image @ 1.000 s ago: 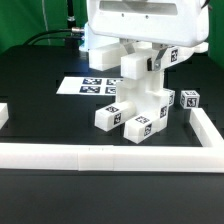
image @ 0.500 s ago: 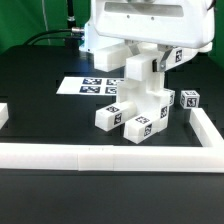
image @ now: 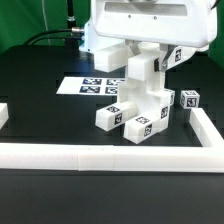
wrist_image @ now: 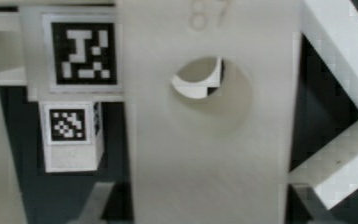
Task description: Assemble chair
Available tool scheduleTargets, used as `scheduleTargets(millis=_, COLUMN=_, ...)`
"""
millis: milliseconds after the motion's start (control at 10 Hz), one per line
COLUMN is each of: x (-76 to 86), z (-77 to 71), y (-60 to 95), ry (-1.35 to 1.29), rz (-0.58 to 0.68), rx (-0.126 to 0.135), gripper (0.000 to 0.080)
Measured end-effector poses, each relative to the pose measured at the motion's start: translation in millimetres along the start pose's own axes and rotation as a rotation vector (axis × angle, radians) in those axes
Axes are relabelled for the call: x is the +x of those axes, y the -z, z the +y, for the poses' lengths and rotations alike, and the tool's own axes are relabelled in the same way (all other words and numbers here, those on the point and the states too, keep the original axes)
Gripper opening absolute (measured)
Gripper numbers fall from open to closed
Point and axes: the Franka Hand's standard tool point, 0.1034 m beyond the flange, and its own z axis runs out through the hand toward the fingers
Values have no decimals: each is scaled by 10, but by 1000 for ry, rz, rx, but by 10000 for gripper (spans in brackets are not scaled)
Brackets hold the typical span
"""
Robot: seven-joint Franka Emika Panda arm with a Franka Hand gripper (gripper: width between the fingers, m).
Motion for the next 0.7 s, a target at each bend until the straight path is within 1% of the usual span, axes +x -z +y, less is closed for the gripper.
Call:
scheduleTargets(millis=500, x=-88, z=-64, y=-38, ry=13, rz=-5, rx=-5, gripper=284)
scheduleTargets(millis=600, x=-90, z=-63, y=-41, ry=13, rz=-5, rx=-6, gripper=284)
scheduleTargets(millis=700, x=-58, z=-30, y=-44, ry=22, rz=-4, rx=-7, gripper=284)
